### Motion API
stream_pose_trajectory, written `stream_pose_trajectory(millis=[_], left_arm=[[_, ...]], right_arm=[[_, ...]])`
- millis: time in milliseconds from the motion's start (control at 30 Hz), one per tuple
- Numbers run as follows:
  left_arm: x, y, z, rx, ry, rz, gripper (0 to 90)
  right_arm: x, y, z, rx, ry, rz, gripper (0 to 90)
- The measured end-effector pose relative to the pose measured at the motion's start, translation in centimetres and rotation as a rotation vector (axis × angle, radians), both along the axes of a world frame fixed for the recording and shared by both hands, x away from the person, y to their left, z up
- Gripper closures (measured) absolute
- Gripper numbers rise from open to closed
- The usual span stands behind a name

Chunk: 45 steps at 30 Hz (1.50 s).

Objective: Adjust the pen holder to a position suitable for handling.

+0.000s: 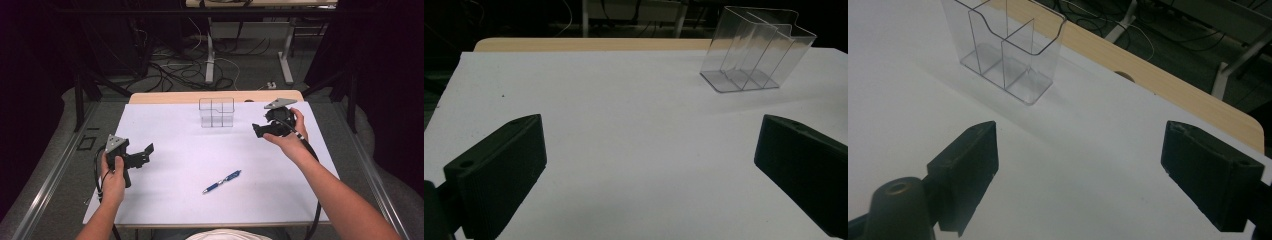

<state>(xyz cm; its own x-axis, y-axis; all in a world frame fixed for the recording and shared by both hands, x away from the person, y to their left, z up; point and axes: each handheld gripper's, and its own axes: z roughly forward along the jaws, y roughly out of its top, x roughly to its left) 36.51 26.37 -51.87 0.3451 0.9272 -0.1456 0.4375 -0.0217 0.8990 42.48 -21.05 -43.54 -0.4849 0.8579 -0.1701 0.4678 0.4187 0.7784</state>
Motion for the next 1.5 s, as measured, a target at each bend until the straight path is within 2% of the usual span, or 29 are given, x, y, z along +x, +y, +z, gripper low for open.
stream_pose_trajectory(millis=[200,367,567,633,667,700,733,800,833,867,933,967,1000,1100,1133,1167,1233,1267,1333,1367,1500], left_arm=[[0.1,-0.4,0.0,0.020,0.001,-0.007,0.3],[0.1,-0.4,-0.1,0.023,0.005,-0.018,0.3],[0.1,-0.3,-0.1,0.016,0.004,-0.016,0.4],[0.1,-0.2,-0.1,0.011,0.004,-0.015,0.3],[0.1,-0.2,-0.1,0.009,0.004,-0.014,0.3],[0.1,-0.2,-0.1,0.006,0.003,-0.012,0.4],[0.1,-0.2,-0.1,0.003,0.004,-0.010,0.4],[0.1,-0.1,-0.1,0.005,0.003,-0.010,0.3],[0.1,-0.1,-0.1,0.003,0.006,-0.010,0.3],[0.1,-0.1,-0.1,0.003,0.004,-0.009,0.4],[0.2,-0.1,-0.1,0.004,0.006,-0.011,0.3],[0.2,-0.1,-0.1,0.004,0.004,-0.011,0.3],[0.2,-0.1,-0.1,0.002,0.003,-0.012,0.4],[0.2,-0.1,-0.1,0.005,-0.001,-0.016,0.4],[0.1,-0.1,-0.1,0.003,0.000,-0.016,0.4],[0.1,-0.1,-0.1,0.005,-0.003,-0.016,0.4],[0.1,-0.1,0.0,0.007,-0.003,-0.016,0.4],[0.1,-0.1,0.0,0.006,-0.003,-0.016,0.3],[0.1,-0.1,-0.1,0.003,0.000,-0.013,0.3],[0.1,-0.1,-0.1,0.003,0.001,-0.013,0.4],[0.1,-0.1,0.0,0.000,0.000,-0.013,0.3]], right_arm=[[1.2,1.1,0.5,-0.036,-0.017,0.047,23.2],[2.2,2.0,1.2,-0.058,-0.019,0.126,30.3],[3.1,3.4,2.1,-0.124,-0.042,0.195,34.3],[3.5,4.2,2.3,-0.166,-0.050,0.231,36.2],[3.5,4.2,2.3,-0.166,-0.050,0.231,36.2],[3.8,4.7,2.5,-0.212,-0.065,0.263,37.7],[3.8,4.7,2.5,-0.212,-0.065,0.263,37.7],[4.1,5.2,2.6,-0.248,-0.073,0.293,38.8],[4.5,5.7,2.8,-0.295,-0.085,0.326,39.5],[4.7,5.9,2.7,-0.298,-0.097,0.332,39.7],[4.9,6.2,2.8,-0.313,-0.091,0.351,39.8],[5.1,6.5,2.9,-0.343,-0.074,0.369,39.8],[5.4,7.0,2.9,-0.384,-0.080,0.397,39.8],[5.7,7.5,2.8,-0.427,-0.083,0.425,39.1],[6.0,8.1,2.8,-0.474,-0.097,0.461,38.8],[6.0,8.1,2.8,-0.474,-0.097,0.461,38.8],[6.1,8.6,2.6,-0.489,-0.102,0.495,38.7],[6.2,8.9,2.6,-0.507,-0.095,0.509,38.7],[6.5,9.3,2.4,-0.542,-0.112,0.543,38.7],[6.8,9.7,2.4,-0.583,-0.112,0.560,38.7],[7.1,10.3,2.3,-0.605,-0.097,0.562,39.7]])
